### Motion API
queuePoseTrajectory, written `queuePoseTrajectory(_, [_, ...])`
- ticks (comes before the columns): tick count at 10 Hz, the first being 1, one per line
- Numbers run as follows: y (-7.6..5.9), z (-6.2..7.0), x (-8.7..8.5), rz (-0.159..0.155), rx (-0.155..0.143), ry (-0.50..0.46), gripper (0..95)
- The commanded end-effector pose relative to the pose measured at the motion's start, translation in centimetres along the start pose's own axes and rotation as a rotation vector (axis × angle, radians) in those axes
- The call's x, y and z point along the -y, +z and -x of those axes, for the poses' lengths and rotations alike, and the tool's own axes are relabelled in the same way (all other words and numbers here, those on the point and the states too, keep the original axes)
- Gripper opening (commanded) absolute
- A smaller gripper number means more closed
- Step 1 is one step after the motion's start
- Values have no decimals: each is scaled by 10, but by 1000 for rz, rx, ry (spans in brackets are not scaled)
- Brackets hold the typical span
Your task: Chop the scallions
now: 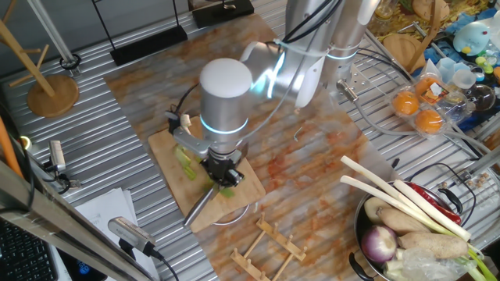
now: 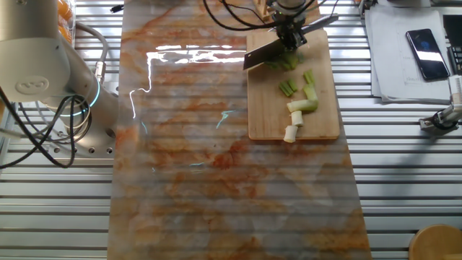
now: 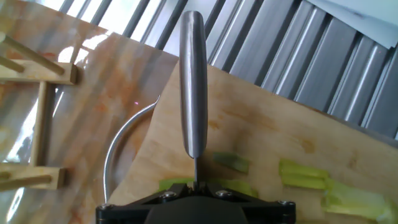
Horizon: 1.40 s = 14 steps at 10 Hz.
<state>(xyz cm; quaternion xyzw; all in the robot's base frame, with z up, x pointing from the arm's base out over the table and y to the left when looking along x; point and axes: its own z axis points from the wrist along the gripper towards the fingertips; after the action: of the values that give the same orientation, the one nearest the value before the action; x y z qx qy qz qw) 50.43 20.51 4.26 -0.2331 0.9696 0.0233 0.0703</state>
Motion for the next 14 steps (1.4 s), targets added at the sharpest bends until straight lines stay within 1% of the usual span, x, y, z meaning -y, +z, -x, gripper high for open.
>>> queuePoseTrajectory(1, [9, 10, 3, -2, -13, 6, 0])
queuePoseTrajectory(3, [20, 12, 3, -1, -5, 10, 0])
queuePoseTrajectory(4, [18, 13, 3, -19, -24, 3, 0])
queuePoseTrajectory(5, [16, 18, 8, -2, -13, 0, 0])
queuePoseTrajectory(6, [20, 23, 8, 5, -5, 5, 0])
queuePoseTrajectory(7, [23, 28, 8, 3, -14, 14, 0])
queuePoseTrajectory(8, [20, 33, 9, -8, -34, 5, 0])
queuePoseTrajectory(9, [19, 35, 9, -5, -32, 5, 0])
queuePoseTrajectory(10, [23, 41, 9, 0, -18, 16, 0])
queuePoseTrajectory(11, [24, 47, 9, -1, -20, 24, 0])
queuePoseTrajectory(12, [19, 50, 10, -10, -57, 11, 0])
queuePoseTrajectory(13, [14, 52, 11, -3, -56, 13, 0])
queuePoseTrajectory(14, [16, 52, 11, 12, -46, 23, 0])
